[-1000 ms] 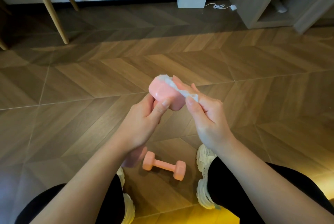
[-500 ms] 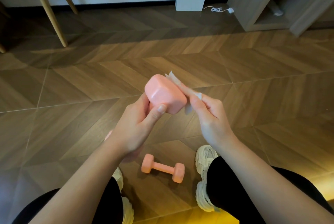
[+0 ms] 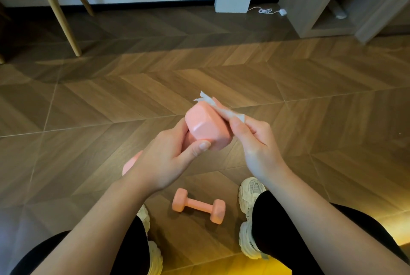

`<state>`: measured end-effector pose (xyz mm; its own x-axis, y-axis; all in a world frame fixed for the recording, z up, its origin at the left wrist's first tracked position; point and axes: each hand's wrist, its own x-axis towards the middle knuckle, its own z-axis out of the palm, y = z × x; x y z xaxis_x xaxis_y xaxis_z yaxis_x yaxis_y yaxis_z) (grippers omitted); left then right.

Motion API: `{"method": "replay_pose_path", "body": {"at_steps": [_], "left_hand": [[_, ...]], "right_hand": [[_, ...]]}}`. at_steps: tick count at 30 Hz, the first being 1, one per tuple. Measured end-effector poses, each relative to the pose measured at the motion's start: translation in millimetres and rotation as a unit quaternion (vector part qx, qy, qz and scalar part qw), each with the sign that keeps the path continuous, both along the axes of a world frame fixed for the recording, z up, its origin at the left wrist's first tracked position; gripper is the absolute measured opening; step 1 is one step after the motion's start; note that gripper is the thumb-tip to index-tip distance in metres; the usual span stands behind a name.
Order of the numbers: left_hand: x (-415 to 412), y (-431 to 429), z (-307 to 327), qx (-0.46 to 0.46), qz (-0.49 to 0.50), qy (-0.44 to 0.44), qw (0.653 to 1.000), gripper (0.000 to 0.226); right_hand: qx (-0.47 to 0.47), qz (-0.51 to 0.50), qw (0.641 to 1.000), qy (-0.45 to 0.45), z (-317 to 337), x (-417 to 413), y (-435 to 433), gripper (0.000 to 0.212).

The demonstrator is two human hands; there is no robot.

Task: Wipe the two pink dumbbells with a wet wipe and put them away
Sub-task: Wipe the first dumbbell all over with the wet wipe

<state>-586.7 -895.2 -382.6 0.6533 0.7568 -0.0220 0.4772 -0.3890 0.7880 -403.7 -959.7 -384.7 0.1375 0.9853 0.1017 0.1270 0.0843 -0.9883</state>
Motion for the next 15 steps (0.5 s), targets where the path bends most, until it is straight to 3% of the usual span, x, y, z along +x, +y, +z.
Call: {"method": "replay_pose_path", "body": {"at_steps": [7, 15], "left_hand": [[1.1, 3.4, -2.5, 0.078, -0.032, 0.1, 0.991, 0.082], [1.3, 4.0, -6.4, 0.047, -0.014, 0.111, 0.993, 0.078]], "right_hand": [[-0.009, -0.011, 1.0, -0.009, -0.8, -2.5, 0.4, 0.041], [-0.03, -0.036, 0.999, -0.017, -0.8, -7.0, 1.5, 0.04]]}}
